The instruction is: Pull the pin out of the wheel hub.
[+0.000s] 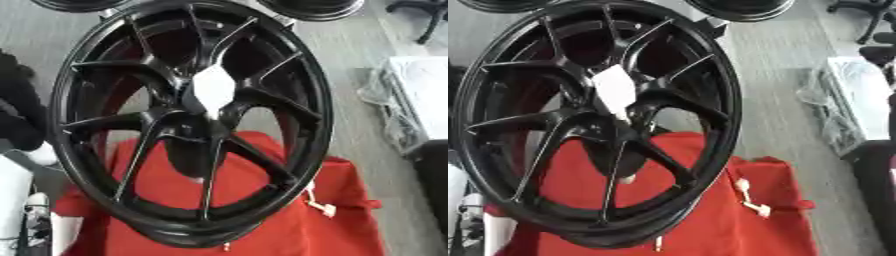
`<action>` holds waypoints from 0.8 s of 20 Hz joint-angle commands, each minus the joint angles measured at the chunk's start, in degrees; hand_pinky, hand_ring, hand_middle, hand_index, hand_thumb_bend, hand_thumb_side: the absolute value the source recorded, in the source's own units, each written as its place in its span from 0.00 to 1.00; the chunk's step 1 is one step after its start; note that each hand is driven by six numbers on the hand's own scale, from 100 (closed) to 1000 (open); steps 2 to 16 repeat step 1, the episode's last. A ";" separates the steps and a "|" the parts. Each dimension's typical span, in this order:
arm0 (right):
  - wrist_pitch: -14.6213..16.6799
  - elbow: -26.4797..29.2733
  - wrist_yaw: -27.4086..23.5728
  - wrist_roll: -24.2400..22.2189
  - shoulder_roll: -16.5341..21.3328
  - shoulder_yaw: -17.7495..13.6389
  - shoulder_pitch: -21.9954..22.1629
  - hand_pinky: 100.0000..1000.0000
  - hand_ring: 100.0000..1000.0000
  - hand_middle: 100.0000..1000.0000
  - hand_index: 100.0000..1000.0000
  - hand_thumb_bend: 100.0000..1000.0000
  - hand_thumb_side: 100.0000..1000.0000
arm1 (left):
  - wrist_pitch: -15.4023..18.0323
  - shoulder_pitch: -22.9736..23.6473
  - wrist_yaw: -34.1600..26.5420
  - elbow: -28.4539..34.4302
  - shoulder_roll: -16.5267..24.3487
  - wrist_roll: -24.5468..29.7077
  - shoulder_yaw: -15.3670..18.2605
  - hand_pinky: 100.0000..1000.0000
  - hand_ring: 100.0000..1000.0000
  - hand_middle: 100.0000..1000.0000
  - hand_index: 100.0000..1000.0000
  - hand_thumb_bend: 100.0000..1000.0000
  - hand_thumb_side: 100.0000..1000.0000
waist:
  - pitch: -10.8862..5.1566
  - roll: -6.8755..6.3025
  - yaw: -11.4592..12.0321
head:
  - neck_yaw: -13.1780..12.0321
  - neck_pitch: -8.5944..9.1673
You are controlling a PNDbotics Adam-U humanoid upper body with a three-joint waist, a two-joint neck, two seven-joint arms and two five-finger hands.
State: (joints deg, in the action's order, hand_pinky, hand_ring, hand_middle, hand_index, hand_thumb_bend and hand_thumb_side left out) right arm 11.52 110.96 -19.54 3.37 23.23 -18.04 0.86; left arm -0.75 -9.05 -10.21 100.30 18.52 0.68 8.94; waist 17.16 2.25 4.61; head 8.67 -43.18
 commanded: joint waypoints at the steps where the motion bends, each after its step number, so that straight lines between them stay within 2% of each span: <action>1: 0.30 -1.11 0.82 -1.11 0.18 -0.15 -0.75 0.79 0.64 0.63 0.74 0.00 0.45 | 0.26 -0.70 -0.32 1.33 0.35 0.33 -0.08 0.86 0.81 0.79 0.81 0.00 0.82 | -0.46 -0.23 0.13 | 0.12 0.82; 16: 0.30 -1.11 0.82 -1.11 0.18 -0.15 -0.75 0.79 0.64 0.63 0.74 0.00 0.45 | 0.26 -0.70 -0.32 1.33 0.35 0.33 -0.08 0.86 0.81 0.79 0.81 0.00 0.82 | -0.46 -0.23 0.13 | 0.12 0.82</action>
